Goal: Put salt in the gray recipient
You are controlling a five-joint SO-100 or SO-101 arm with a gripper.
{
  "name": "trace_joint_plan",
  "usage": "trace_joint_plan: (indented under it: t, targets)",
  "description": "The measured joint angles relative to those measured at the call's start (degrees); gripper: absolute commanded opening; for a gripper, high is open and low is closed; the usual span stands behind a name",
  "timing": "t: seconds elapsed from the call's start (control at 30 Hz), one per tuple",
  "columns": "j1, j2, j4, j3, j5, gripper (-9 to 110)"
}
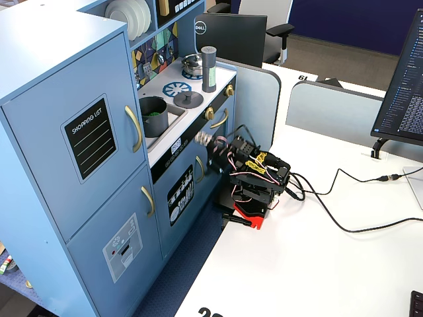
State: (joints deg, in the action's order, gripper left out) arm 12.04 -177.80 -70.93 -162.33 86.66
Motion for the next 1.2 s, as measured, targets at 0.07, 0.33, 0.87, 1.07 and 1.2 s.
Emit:
trace_joint_plan:
  t: [0.07,0.33,0.87,1.07,1.2]
  targets:
    - [4.3,2.2,2.0,4.9,0.4,0]
    - [22.2,8.4,9.3,23.5,4.5,0]
    - [41.8,33.3,50.4,34.6,2.9,72]
    - [41.0,40.9,61.8,34.8,0.8,74]
    - [41.0,46.0,65.5,36.8,0.4,72]
